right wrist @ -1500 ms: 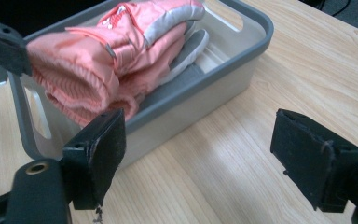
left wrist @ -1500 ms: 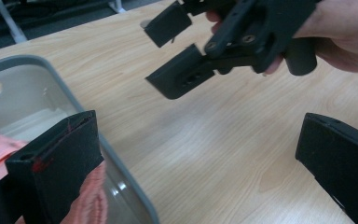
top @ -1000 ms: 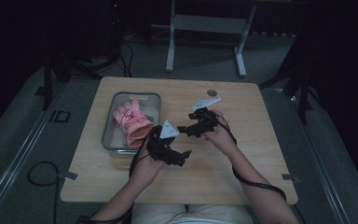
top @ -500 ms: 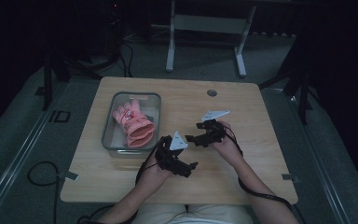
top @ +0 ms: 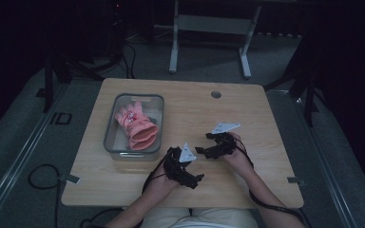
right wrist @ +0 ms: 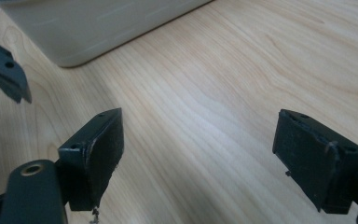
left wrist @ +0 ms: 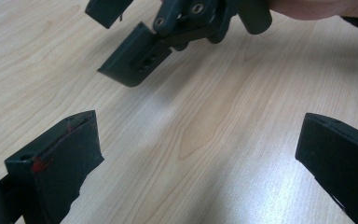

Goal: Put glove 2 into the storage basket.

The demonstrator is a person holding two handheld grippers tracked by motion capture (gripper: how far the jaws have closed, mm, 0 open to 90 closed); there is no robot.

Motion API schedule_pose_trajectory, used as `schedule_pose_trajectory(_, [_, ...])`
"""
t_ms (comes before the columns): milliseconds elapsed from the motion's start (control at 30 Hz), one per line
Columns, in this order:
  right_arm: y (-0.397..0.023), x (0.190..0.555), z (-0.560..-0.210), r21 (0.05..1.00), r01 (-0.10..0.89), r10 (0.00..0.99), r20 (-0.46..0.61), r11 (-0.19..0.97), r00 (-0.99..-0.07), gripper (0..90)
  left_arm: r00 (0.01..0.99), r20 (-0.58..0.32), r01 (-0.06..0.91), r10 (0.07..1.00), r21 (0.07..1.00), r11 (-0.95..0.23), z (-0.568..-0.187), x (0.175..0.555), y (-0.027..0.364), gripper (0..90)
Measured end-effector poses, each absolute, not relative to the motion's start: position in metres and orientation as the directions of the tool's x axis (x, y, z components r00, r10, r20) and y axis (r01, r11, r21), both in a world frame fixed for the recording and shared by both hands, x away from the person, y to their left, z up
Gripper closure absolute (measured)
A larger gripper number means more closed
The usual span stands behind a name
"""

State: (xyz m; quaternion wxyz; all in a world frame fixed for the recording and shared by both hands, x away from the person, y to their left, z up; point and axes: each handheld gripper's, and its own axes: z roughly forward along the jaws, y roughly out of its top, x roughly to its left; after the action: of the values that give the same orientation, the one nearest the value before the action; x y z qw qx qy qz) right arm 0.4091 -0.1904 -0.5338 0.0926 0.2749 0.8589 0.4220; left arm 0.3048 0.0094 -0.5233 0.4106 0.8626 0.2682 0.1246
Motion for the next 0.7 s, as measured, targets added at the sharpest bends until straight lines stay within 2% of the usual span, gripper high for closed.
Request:
schedule_pose_trajectory(300, [-0.208,0.401,-0.547,0.798,0.376,0.573,0.048,0.470,-0.818,15.4,0.844,-0.017,0.350,0.536,0.775,-0.526,-0.536,0.306,0.012,0.0])
schedule_pose_trajectory(433, [-0.216,0.401,-0.551,0.795,0.381,0.591,0.034,0.473,-0.806,15.3,0.850,0.011,0.332,0.526,0.765,-0.552,-0.542,0.305,0.012,0.0])
schedule_pose_trajectory(700, [-0.228,0.401,-0.559,0.786,0.389,0.623,0.007,0.480,-0.782,15.3,0.844,-0.003,0.356,0.537,0.752,-0.555,-0.551,0.308,0.014,0.0])
